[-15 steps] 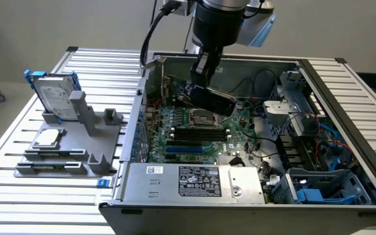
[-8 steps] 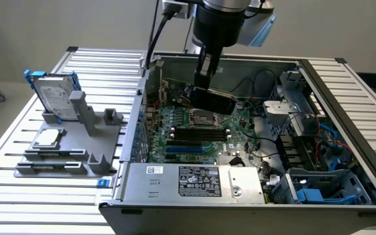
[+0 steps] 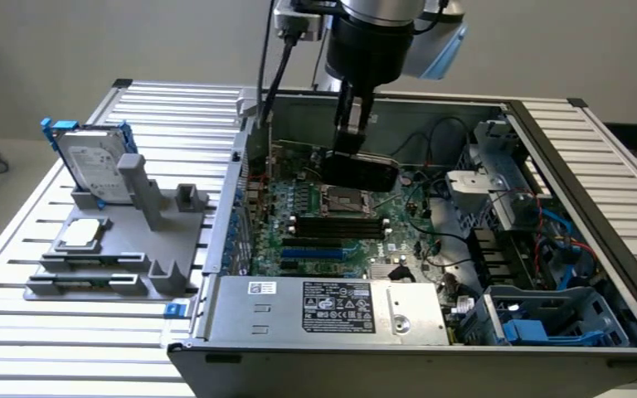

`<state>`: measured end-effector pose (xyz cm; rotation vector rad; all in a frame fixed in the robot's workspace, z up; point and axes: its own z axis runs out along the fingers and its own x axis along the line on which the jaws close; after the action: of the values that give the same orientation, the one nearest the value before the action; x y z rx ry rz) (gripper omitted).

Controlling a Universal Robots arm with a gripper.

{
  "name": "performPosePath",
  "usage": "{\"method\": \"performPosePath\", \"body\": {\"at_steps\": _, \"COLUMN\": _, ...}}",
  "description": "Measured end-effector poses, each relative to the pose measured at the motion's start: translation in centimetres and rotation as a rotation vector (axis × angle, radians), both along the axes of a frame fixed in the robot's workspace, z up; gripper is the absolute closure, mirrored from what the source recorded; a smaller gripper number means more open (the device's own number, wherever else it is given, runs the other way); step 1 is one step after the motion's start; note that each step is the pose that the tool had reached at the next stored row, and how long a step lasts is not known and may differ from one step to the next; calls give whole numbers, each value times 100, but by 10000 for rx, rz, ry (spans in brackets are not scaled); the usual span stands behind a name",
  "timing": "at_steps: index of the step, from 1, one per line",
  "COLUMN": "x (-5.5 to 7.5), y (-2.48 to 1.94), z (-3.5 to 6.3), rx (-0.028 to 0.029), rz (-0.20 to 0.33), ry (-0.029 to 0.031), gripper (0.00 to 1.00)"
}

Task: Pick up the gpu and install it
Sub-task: 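Insert the gpu into the slot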

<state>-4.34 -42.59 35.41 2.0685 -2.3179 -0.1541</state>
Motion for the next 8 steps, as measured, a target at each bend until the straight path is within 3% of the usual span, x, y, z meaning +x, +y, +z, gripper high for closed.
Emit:
{"method": "performPosePath", "body": {"at_steps": 6, "x": -5, "y": -70, "z": -59, "rx": 352, "rz": 179, "ry": -13, "gripper": 74}}
{"method": "performPosePath", "body": {"at_steps": 8, "x": -14, "y": -77, "z": -82, "rx": 413, "rz": 355, "ry": -19, "gripper": 74}}
